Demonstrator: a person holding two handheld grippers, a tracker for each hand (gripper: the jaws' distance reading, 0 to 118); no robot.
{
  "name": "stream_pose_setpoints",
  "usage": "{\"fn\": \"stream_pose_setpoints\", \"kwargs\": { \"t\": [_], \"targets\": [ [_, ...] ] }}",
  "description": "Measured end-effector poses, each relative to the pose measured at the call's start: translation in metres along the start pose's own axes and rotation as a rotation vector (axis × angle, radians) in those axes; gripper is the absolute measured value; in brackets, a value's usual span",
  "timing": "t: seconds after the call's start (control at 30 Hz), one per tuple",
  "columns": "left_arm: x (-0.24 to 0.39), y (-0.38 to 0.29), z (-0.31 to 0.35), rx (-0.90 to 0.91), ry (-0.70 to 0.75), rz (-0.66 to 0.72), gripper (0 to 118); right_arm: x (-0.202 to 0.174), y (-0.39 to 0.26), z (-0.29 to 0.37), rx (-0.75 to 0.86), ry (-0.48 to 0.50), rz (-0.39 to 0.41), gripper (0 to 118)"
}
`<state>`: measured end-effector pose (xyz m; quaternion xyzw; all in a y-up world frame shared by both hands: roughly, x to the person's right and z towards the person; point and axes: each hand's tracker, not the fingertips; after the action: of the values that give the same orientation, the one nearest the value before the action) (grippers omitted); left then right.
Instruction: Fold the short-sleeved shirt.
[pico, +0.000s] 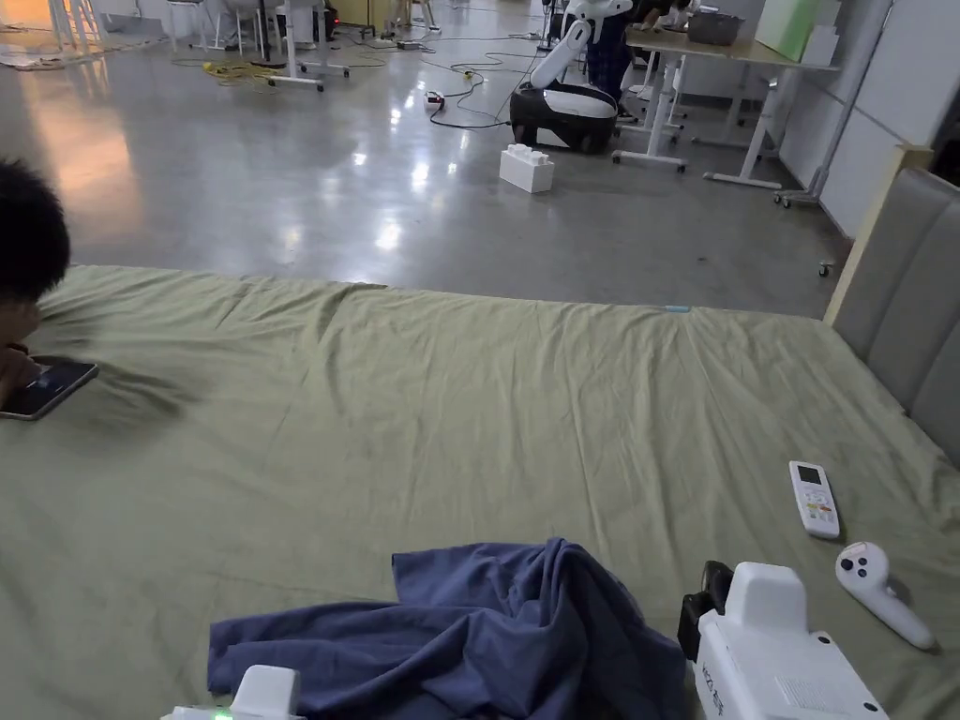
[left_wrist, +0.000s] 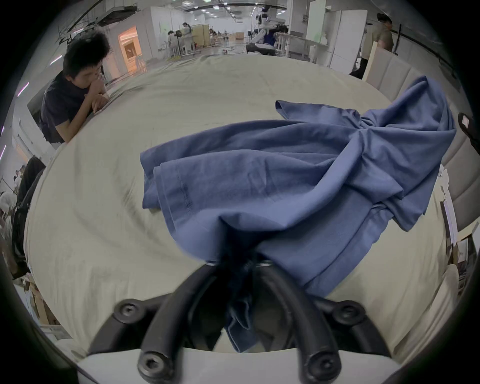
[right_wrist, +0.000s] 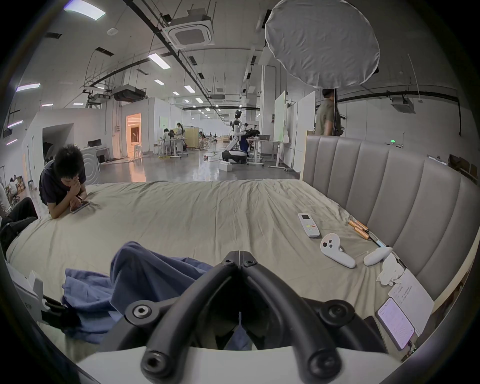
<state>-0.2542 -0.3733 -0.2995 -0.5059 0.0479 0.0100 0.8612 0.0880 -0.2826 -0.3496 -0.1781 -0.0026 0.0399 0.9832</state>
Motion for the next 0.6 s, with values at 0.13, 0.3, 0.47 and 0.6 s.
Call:
{"fn": "stream_pose_setpoints", "kwargs": {
  "t": [0.13,0.3,0.47,0.6],
  "targets": [
    [-0.018,0.002,0.014,0.036,-0.091,0.083,8,0.013,-0.009,-0.007,-0.116,0.029,0.020,1],
    [-0.043,0.008,0.044,0.123,-0.113,0.167,8,0.030,-0.031,-0.017,-0.307,0.094,0.008,39],
    [-0.060,0.023,0.063,0.180,-0.114,0.178,8,0.026,-0.056,-0.032,-0.478,0.138,0.051,85],
    [-0.072,0.031,0.065,0.196,-0.086,0.161,8,0.016,-0.075,-0.050,-0.530,0.128,0.034,85]
  ]
}}
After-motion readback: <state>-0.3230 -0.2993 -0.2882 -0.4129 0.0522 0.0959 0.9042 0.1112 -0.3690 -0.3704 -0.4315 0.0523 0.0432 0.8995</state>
